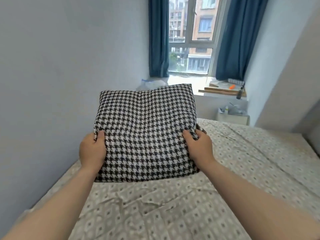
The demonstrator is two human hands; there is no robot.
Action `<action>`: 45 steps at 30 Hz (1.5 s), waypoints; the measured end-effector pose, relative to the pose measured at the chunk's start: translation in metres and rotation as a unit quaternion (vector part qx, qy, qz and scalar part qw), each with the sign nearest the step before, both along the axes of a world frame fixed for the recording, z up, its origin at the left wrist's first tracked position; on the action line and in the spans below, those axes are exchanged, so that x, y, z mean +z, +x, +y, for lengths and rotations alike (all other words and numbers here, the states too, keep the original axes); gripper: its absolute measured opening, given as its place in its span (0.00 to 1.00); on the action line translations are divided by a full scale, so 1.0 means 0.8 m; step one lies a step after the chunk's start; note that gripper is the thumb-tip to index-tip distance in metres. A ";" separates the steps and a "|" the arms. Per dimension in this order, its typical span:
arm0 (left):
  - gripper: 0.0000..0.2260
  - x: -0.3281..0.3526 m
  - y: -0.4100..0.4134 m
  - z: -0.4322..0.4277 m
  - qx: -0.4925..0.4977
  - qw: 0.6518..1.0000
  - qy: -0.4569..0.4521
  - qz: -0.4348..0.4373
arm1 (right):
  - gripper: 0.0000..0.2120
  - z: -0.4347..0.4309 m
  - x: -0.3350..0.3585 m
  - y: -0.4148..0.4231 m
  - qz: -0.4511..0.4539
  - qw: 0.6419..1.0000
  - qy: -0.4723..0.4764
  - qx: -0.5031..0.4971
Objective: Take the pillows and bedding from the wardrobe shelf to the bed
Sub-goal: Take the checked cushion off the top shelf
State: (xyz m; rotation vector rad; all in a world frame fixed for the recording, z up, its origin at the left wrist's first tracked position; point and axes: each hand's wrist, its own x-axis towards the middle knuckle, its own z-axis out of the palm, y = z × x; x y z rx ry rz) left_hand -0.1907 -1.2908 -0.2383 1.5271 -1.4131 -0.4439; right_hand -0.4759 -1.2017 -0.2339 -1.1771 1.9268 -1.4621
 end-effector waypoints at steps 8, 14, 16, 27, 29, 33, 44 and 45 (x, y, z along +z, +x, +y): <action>0.17 -0.196 -0.075 -0.035 -0.130 0.984 0.109 -0.063 | 0.12 0.046 -0.209 -0.040 -0.044 0.983 0.152 -0.095; 0.14 -0.367 -0.116 -0.025 -0.188 0.962 0.177 -0.091 | 0.16 0.091 -0.374 -0.053 -0.051 0.962 0.227 -0.145; 0.15 -0.422 -0.119 -0.015 -0.193 0.956 0.200 -0.093 | 0.17 0.106 -0.428 -0.051 -0.065 0.954 0.251 -0.152; 0.13 -0.620 -0.090 0.013 -0.162 0.934 0.302 -0.100 | 0.16 0.127 -0.615 -0.025 -0.067 0.923 0.365 -0.103; 0.13 -0.641 -0.087 0.016 -0.157 0.924 0.330 -0.115 | 0.17 0.129 -0.632 -0.025 -0.048 0.914 0.391 -0.098; 0.17 -0.643 -0.084 0.012 -0.152 0.913 0.350 -0.146 | 0.18 0.130 -0.636 -0.026 -0.022 0.902 0.421 -0.089; 0.14 -0.451 -0.083 -0.007 -0.189 0.919 0.342 -0.047 | 0.28 0.064 -0.454 -0.049 0.031 0.921 0.380 -0.074; 0.13 -0.427 -0.082 -0.011 -0.184 0.924 0.334 -0.033 | 0.28 0.050 -0.427 -0.046 0.033 0.930 0.361 -0.067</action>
